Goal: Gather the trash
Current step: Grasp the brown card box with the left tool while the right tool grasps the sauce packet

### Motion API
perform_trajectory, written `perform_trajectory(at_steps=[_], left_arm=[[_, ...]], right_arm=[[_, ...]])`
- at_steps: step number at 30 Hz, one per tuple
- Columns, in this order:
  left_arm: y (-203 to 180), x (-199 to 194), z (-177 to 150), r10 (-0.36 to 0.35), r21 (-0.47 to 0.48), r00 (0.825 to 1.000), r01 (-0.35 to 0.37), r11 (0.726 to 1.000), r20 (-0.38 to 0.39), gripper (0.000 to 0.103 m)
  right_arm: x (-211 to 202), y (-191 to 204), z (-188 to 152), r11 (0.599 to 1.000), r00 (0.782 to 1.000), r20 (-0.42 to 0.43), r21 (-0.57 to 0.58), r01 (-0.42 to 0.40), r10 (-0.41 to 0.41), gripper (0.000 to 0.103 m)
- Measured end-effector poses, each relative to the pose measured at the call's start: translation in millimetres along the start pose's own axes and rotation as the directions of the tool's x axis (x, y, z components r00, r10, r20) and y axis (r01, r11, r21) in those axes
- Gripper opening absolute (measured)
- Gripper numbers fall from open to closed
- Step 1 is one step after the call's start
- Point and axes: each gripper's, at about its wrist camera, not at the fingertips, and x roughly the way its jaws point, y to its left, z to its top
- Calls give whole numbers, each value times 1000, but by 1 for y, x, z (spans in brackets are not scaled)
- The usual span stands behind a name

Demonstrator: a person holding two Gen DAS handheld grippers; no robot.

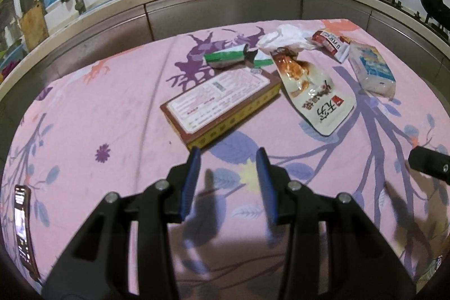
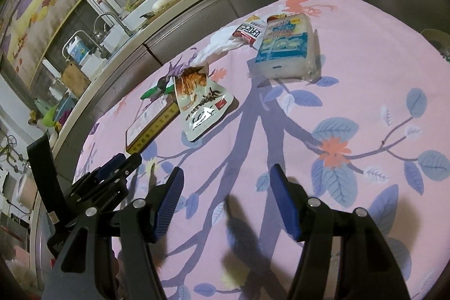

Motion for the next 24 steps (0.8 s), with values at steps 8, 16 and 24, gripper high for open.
perform_trajectory(at_steps=[8,16,24], left_arm=[[1,5,-2,2,-4,1000,-3,1000,-14,39],[1,9,-5,0,-7,1000,0,1000,-28,39],[2,10,-5,0,-7,1000,0,1000,-27,39]], right_arm=[[4,-3,-3,1000,1000,-15,11,0,0,62],[10,-9,-6,999,999,-39,34,1,0,62],[10,-8,-7,1000,999,-33,28,-1,1,62]])
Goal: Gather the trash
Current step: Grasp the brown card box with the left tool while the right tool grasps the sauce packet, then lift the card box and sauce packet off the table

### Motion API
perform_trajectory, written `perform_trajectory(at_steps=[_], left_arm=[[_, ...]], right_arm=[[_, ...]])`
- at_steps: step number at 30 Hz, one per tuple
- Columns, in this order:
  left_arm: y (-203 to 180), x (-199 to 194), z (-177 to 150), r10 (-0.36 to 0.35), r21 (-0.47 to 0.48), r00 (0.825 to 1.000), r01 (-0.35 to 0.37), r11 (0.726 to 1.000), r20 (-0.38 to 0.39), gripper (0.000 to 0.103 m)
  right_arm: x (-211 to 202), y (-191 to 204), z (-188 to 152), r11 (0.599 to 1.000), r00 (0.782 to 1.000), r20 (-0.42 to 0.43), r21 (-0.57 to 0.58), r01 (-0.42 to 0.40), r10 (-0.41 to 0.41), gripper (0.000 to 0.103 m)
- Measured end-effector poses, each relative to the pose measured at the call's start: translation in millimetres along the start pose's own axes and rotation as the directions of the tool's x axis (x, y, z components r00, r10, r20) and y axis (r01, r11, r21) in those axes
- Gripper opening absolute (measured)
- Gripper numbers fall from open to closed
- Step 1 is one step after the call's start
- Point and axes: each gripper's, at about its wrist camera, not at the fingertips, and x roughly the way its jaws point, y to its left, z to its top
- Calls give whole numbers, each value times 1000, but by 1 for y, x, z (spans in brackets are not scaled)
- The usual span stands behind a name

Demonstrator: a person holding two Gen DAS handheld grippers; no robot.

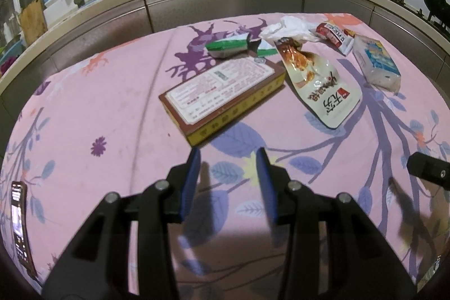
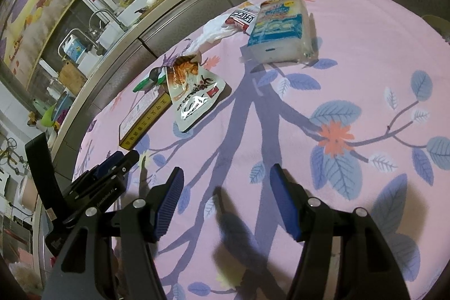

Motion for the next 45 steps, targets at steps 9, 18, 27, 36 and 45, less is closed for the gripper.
perform_trajectory(at_steps=[9,18,27,36,45], left_arm=[[23,-11,4,-7,-40,999,8,999,37,40],[44,-16,29,-26,52,992,20,998,121,84],[12,41,54,-80,315,996,62,947,46,90],[16,46,51,-67,305,998,62,950,5,65],[31,8,26,-203,148,979,205,968,-27,59]], right_arm=[[1,-1,0,1000,1000,3,-2,-8,8,62],[1,0,-2,1000,1000,15,-13,-5,5,62],[8,11,13,999,1000,5,-53,12,-12,62],[51,0,69,997,997,24,22,-70,69,53],[52,9,65,980,980,-14,27,-197,198,0]])
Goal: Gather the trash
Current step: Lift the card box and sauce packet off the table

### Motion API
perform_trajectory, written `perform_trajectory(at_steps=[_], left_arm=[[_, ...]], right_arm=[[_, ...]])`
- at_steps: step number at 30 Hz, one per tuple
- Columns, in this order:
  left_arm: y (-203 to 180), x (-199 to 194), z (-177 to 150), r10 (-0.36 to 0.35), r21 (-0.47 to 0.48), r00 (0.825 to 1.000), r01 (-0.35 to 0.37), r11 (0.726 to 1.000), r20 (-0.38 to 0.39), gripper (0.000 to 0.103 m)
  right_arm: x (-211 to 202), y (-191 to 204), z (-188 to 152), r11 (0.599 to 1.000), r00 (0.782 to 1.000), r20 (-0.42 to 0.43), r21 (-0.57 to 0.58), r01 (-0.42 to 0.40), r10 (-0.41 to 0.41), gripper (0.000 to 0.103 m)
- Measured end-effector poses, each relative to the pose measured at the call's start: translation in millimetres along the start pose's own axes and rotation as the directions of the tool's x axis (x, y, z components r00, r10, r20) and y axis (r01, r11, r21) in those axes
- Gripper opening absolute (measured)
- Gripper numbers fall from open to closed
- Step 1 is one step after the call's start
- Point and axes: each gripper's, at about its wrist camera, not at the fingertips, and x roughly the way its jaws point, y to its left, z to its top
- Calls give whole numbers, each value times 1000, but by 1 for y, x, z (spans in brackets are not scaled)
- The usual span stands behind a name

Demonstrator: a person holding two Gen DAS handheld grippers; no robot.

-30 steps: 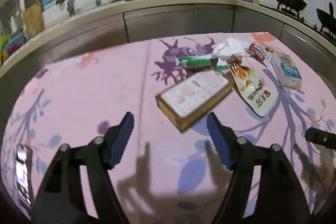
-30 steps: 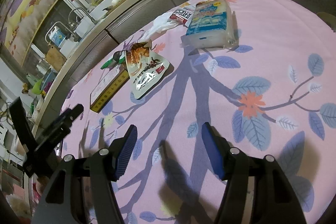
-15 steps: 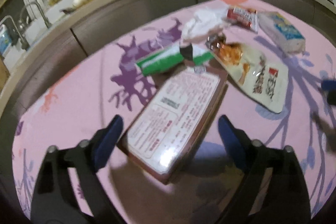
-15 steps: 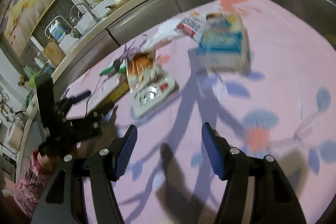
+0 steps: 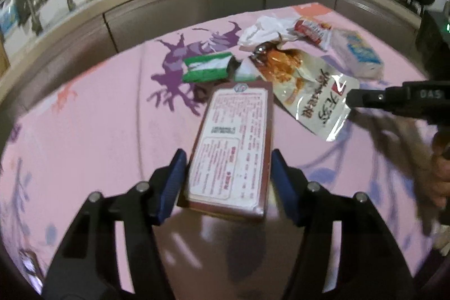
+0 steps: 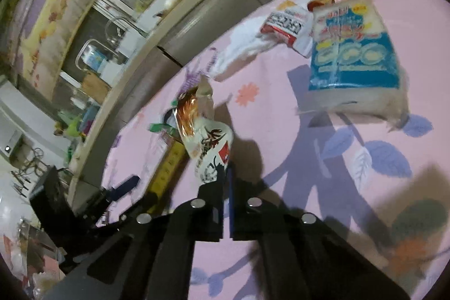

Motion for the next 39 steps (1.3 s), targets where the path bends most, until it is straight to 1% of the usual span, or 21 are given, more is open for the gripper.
perform_trajectory(at_steps=[3,6,9,11,12,16,17,18,21,23,25,26,27,28,29,30,31,32,35,37,39], left_arm=[[2,-20,-12,-82,-68,996,83,994,16,58],[-2,-36,-25,-137,-103,990,139,985,22,58],[-8,-49,-36,-164,-113,986,166,980,26,58],[-12,-55,-40,-192,-127,981,194,973,28,58],[-14,-56,-40,-202,-130,979,204,970,25,58],[-31,-58,-30,-219,-108,975,221,969,24,57],[-37,-58,-26,-235,-99,972,236,967,20,23],[-44,-56,-21,-249,-98,969,248,964,7,19],[-65,-46,-9,-288,-81,958,286,955,-11,19],[-83,-40,-4,-278,-44,960,277,960,-20,19],[-93,-37,-1,-263,-26,965,262,965,-21,19],[-96,-36,0,-242,-21,970,242,970,-20,19],[-96,-36,1,-222,-22,975,222,975,-17,21],[-94,-36,1,-201,-30,980,200,979,-19,26],[-88,-35,1,-174,-56,984,172,983,-23,46],[-80,-35,1,-149,-84,989,147,986,-22,70],[-72,-35,-1,-116,-119,993,113,986,-22,77],[-60,-34,-2,-84,-166,996,78,983,-27,80],[-46,-28,-6,-87,-224,994,70,972,-66,80],[-48,-21,-10,-75,-230,992,49,972,-103,82],[-56,-10,-13,-44,-202,989,14,979,-144,82]], right_arm=[[-25,3,-12,999,999,10,-14,-34,34,0],[-48,-4,-28,998,998,6,9,-63,63,0],[-73,-25,-48,989,994,7,96,-110,110,0],[-84,-38,-55,978,990,17,154,-138,137,0],[-91,-48,-60,968,987,27,195,-158,155,0],[-107,-68,-64,936,976,70,276,-220,208,0],[-112,-71,-63,933,973,83,278,-228,213,0],[-115,-71,-63,934,973,92,273,-230,213,0],[-128,-72,-61,940,970,121,247,-234,209,0],[-136,-73,-60,947,971,141,232,-222,193,0],[-144,-78,-63,950,971,155,229,-214,182,0],[-148,-81,-64,951,971,163,229,-208,174,0],[-152,-84,-66,953,972,168,227,-202,166,0],[-155,-86,-67,957,973,174,220,-191,154,0],[-156,-88,-67,960,973,177,214,-182,145,0],[-155,-88,-69,961,974,178,212,-179,142,0],[-153,-87,-69,962,974,176,208,-178,142,0],[-150,-87,-69,962,974,173,206,-179,144,0],[-142,-87,-68,962,975,157,199,-186,156,0],[-137,-87,-68,960,975,149,202,-195,167,0],[-133,-87,-68,958,974,144,205,-201,173,0]])
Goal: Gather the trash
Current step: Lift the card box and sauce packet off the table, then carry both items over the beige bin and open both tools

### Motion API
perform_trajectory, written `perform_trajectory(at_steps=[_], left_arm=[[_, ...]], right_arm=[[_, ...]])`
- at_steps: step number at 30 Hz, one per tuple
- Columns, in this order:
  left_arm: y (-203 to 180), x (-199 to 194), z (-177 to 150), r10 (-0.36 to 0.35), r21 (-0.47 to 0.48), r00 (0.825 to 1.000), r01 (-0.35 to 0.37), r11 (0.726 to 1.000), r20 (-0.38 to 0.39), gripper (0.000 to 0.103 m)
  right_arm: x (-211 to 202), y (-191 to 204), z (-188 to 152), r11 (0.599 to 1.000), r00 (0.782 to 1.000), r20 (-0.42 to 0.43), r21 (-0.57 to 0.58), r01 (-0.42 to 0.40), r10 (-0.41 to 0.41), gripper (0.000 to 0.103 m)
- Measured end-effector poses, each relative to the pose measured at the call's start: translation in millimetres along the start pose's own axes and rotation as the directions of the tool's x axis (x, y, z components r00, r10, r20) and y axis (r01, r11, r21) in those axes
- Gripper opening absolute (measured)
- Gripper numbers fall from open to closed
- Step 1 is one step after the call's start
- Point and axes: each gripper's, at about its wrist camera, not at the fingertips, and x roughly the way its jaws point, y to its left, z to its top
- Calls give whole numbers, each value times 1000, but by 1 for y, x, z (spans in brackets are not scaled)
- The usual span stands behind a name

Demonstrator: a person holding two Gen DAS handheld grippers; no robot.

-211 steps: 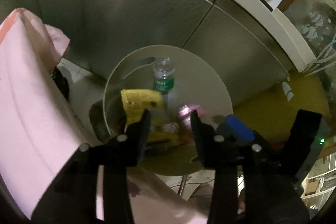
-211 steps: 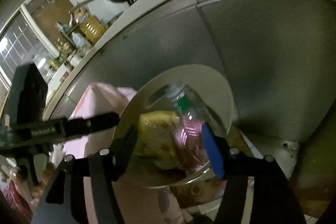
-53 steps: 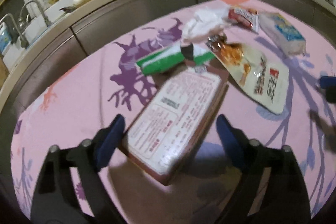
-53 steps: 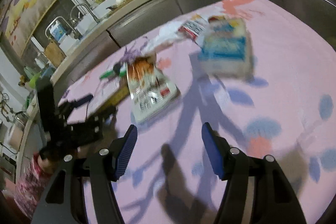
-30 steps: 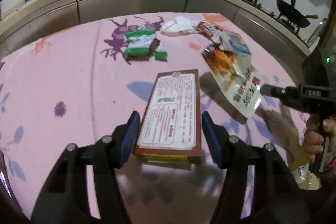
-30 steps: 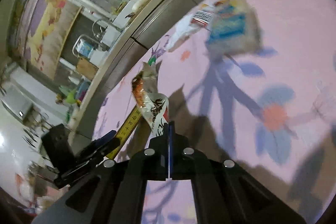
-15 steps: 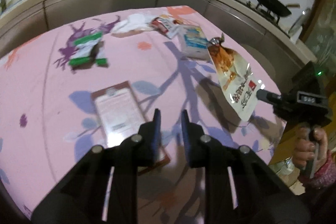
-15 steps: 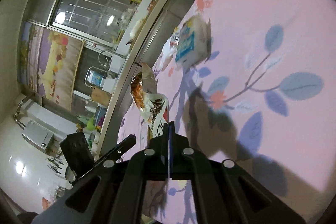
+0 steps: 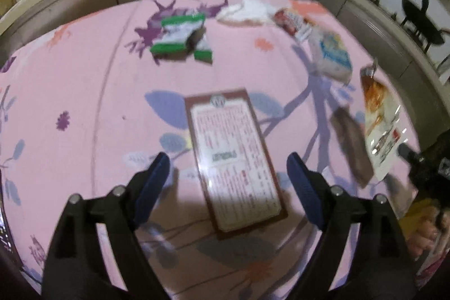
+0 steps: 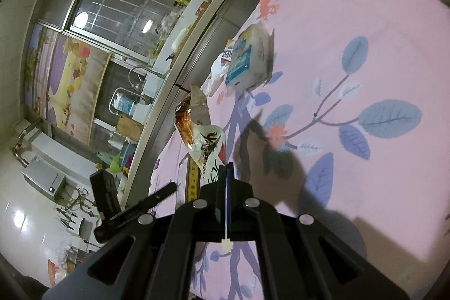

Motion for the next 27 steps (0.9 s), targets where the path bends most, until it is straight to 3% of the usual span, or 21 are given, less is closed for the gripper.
perform_trajectory(at_steps=[2,3,5,9,14,22,27], left_arm=[[-8,8,-6,32,23,999,-32,999,-16,77],[-14,13,-10,49,39,998,-48,998,-31,65],[-21,13,-15,77,50,997,-77,996,-4,61],[-41,3,-19,31,104,999,-33,994,20,58],[-66,-22,-11,-92,181,994,79,980,66,58],[-157,-13,32,-249,352,968,219,910,42,58],[-228,10,61,-303,441,953,274,855,-5,58]], right_arm=[[-1,-1,0,1000,1000,-3,1,-3,3,0],[-2,-2,1,1000,1000,-2,-1,-3,3,0],[-5,-1,0,1000,1000,5,0,-4,4,0],[-13,-6,4,1000,1000,24,12,-9,8,0],[-23,-7,10,999,998,54,22,-23,22,0],[-60,-26,24,998,985,174,55,-1,-9,0],[-108,-54,44,994,949,306,101,48,-77,0]])
